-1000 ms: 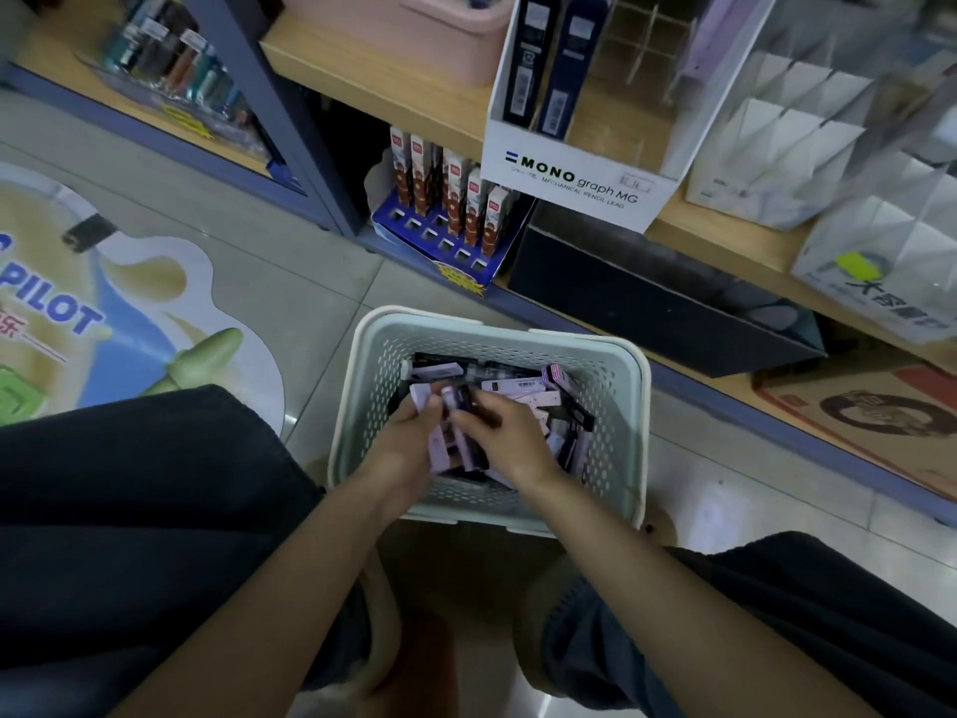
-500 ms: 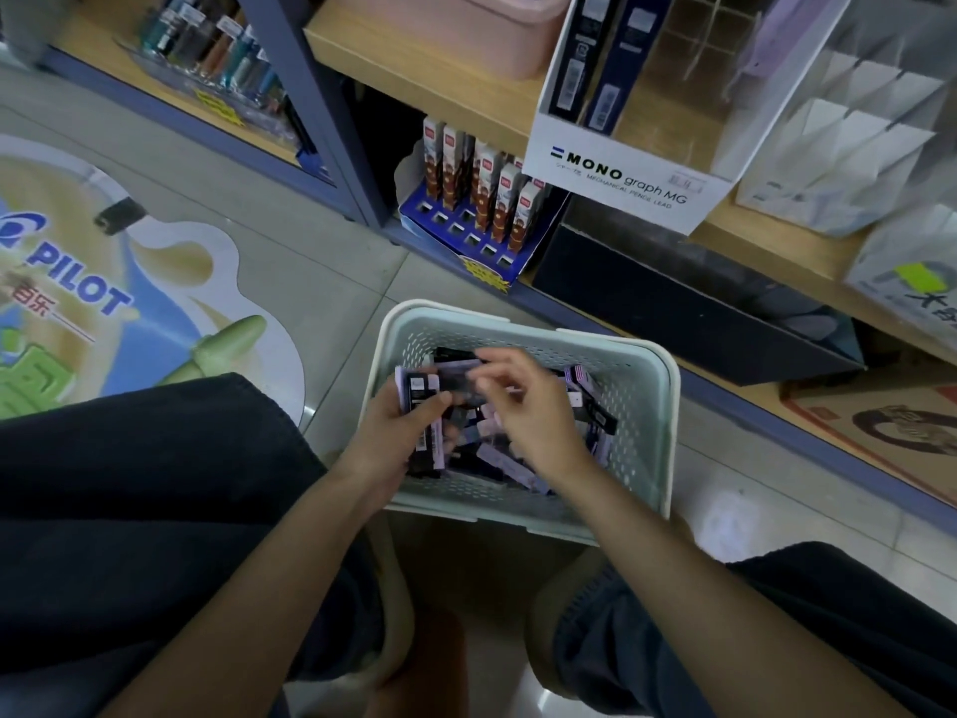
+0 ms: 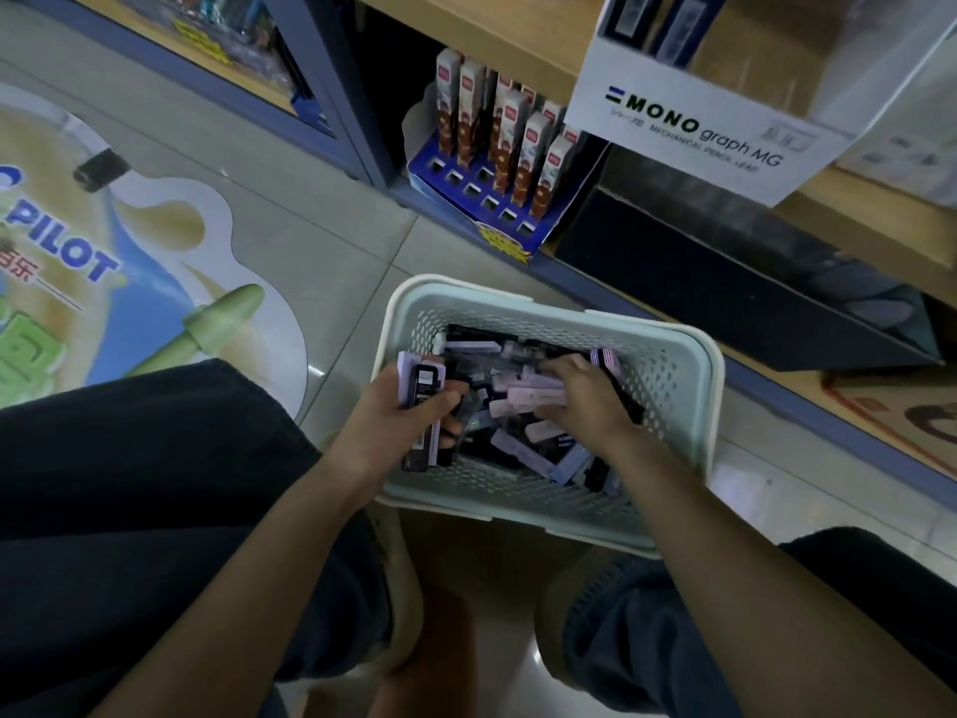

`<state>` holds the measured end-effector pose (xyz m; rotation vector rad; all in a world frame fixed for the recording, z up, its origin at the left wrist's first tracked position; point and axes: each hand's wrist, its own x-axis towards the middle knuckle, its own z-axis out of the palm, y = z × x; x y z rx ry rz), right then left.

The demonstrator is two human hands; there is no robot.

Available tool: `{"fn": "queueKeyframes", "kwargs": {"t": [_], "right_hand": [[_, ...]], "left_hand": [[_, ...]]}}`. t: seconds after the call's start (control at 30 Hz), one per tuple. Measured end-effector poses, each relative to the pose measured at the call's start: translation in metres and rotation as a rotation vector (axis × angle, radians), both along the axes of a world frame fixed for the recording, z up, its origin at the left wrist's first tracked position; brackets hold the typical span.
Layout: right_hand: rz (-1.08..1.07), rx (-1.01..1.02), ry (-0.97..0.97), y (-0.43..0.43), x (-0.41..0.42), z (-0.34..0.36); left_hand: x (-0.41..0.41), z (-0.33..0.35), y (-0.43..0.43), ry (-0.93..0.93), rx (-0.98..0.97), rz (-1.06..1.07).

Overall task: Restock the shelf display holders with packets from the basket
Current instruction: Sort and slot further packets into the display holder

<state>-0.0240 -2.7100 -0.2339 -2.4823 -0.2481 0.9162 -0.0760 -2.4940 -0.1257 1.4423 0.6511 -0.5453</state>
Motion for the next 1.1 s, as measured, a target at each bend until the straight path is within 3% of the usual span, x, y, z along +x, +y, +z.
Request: {"fn": "queueKeyframes", "kwargs": {"t": [0.23, 0.53, 0.67, 0.77, 0.93, 1.0, 1.1], "right_hand": [[0.097, -0.188, 0.064, 0.005, 0.000, -0.001], [-0.025, 0.005, 0.107, 0.007, -0.005, 0.036], [0.025, 0.079, -0.022, 0.012, -0.005, 0.074], [-0.018, 0.246, -0.046, 0.020, -0.002, 0.110], [-0.089, 0.441, -0.008, 0.035, -0.009, 0.173], [-0.083, 0.415, -0.014, 0.038, -0.015, 0.194], [0.010, 0.206, -0.127, 0.039, -0.025, 0.216]], "left_hand": [[0.000, 0.003, -0.003, 0.006, -0.026, -0.041], [-0.005, 0.004, -0.011, 0.075, -0.040, 0.140], [-0.008, 0.016, -0.019, 0.089, -0.263, 0.374], [-0.011, 0.028, -0.025, 0.064, -0.453, 0.549], [-0.009, 0.061, -0.037, -0.050, -0.625, 0.536], [-0.008, 0.076, -0.045, -0.086, -0.619, 0.497], [-0.007, 0.095, -0.058, -0.117, -0.588, 0.504]]}}
